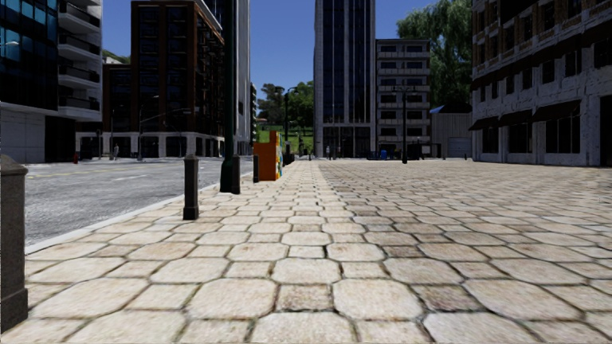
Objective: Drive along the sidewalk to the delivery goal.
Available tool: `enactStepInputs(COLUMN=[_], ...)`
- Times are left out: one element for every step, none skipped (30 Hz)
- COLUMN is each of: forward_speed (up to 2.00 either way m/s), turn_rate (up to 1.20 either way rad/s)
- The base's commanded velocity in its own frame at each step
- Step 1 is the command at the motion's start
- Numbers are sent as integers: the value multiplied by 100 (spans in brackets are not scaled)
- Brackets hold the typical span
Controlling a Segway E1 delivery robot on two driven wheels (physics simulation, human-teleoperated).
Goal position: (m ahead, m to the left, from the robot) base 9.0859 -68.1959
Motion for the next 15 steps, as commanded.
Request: enactStepInputs(forward_speed=[144,166,200,200,200,200,200,200,200,200,200,200,200,200,200], turn_rate=[-82,-82,-82,-82,-82,-82,-82,-82,-82,-82,-82,-82,-82,-82,-82])
